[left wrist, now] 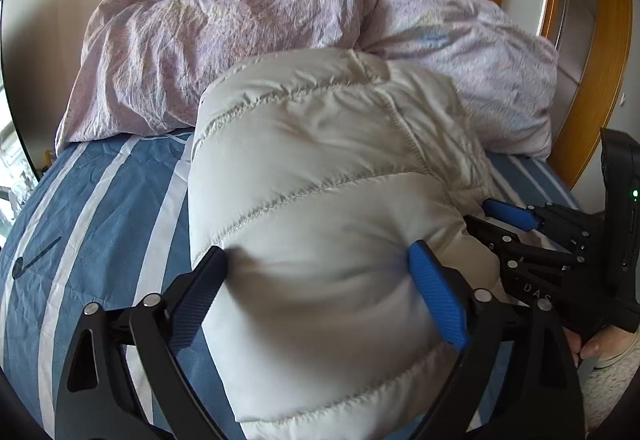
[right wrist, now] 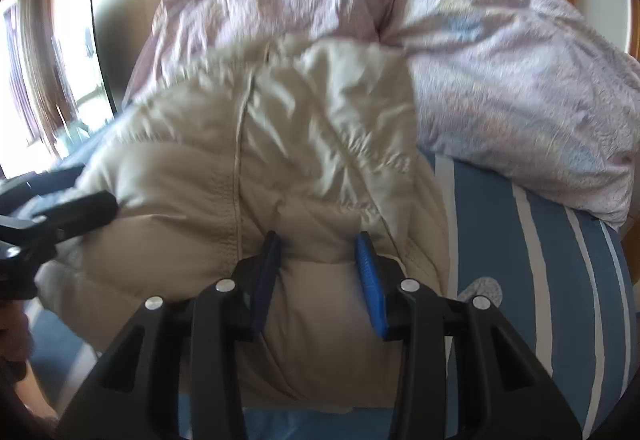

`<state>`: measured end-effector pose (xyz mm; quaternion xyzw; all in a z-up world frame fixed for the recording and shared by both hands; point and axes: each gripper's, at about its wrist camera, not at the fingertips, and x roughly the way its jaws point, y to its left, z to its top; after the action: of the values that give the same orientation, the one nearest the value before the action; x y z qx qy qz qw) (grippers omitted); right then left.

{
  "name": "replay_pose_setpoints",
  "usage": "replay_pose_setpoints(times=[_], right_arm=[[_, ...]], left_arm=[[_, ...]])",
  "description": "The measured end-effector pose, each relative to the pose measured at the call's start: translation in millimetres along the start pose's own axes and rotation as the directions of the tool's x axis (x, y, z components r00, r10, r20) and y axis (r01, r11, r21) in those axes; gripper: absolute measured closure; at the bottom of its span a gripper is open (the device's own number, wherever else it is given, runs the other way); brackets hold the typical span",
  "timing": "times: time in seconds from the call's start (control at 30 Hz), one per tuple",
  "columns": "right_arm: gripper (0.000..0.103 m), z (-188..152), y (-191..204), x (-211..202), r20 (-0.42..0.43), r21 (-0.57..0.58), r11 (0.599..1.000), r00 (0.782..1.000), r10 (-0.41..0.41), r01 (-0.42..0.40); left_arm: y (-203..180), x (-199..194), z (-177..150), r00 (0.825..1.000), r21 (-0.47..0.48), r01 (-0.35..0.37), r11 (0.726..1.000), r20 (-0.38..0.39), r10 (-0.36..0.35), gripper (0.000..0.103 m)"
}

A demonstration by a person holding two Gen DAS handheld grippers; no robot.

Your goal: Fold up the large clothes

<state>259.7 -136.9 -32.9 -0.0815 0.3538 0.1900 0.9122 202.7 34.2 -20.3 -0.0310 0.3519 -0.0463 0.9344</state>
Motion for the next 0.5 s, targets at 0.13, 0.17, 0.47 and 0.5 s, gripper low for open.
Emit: replay_pose_setpoints(times=[0.13,0.17,0.47,0.5], right_arm=[[0.064,-10.6,-0.9,12.0,-0.008,-0.001,1.000,1.000,-0.002,0.002],[0.064,-13.0,-1.1,14.8,-0.003,0.000,1.000,1.000,-0.004,0.004],[0.063,20.1,-12.3,-10.1,0.056,0.086,0.994,0.997,0.061,-0.065],[0.063,28.8,-15.3,-16.1,0.088,0.107,0.992,0.994,0.061,-0.070]], left_arm=[[-8.0,11.7,-5.8,0.999,0.031,-0.031,0.999,-0.015,0.031,0.007],[-8.5,15.3,-7.1,0.999,0.033,-0.034,0.999,-0.020,0.035,0.005],[-1.5,29.7,-10.2,0.998,0.028,-0.033,0.999,-0.048,0.034,0.001],[-1.4,29.6,-9.4,0.998,0.025,-0.031,0.999,-0.053,0.032,0.001]])
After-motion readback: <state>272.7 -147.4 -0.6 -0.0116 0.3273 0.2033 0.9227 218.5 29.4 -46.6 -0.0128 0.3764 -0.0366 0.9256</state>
